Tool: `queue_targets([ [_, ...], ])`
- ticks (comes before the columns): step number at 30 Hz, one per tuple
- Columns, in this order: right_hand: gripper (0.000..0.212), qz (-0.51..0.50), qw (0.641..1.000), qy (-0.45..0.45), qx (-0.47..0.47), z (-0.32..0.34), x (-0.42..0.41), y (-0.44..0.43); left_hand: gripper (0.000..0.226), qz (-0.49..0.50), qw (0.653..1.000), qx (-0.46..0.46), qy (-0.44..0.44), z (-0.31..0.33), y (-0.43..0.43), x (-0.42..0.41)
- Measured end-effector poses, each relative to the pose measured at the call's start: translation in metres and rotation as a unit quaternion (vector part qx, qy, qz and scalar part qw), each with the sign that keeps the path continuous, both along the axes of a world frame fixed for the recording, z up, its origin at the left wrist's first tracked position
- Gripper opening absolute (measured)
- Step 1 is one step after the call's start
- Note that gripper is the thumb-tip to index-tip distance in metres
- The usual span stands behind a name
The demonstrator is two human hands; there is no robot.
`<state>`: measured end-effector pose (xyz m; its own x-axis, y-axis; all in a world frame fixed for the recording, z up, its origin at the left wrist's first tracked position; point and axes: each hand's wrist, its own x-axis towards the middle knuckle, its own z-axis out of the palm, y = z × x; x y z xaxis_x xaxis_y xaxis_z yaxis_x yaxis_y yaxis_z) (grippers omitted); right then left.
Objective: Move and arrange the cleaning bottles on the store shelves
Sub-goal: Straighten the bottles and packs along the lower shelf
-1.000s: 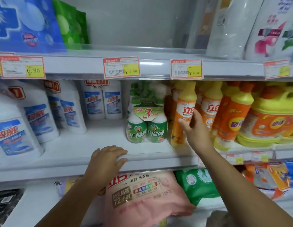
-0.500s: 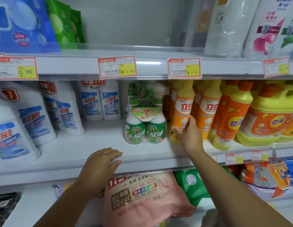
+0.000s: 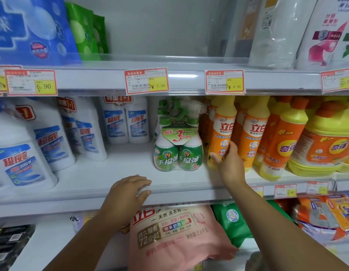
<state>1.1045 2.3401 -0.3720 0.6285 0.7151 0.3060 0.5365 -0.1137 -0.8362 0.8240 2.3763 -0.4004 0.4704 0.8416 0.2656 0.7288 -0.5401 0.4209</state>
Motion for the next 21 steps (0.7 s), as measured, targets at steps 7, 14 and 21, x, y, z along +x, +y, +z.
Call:
queue_targets([
  [7, 0.065, 0.041, 0.995, -0.021, 0.087, 0.007, -0.048, -0.028, 0.038, 0.023, 0.999, 0.006, -0.028, 0.015, -0.007, -0.020],
  [14, 0.042, 0.237, 0.966, -0.054, 0.083, 0.009, -0.144, -0.015, 0.044, 0.106, 0.994, -0.003, -0.014, 0.014, 0.008, -0.085],
  [21, 0.053, 0.343, 0.938, 0.012, -0.043, 0.012, -0.231, 0.101, 0.043, 0.158, 0.986, -0.004, -0.053, 0.015, 0.035, -0.138],
])
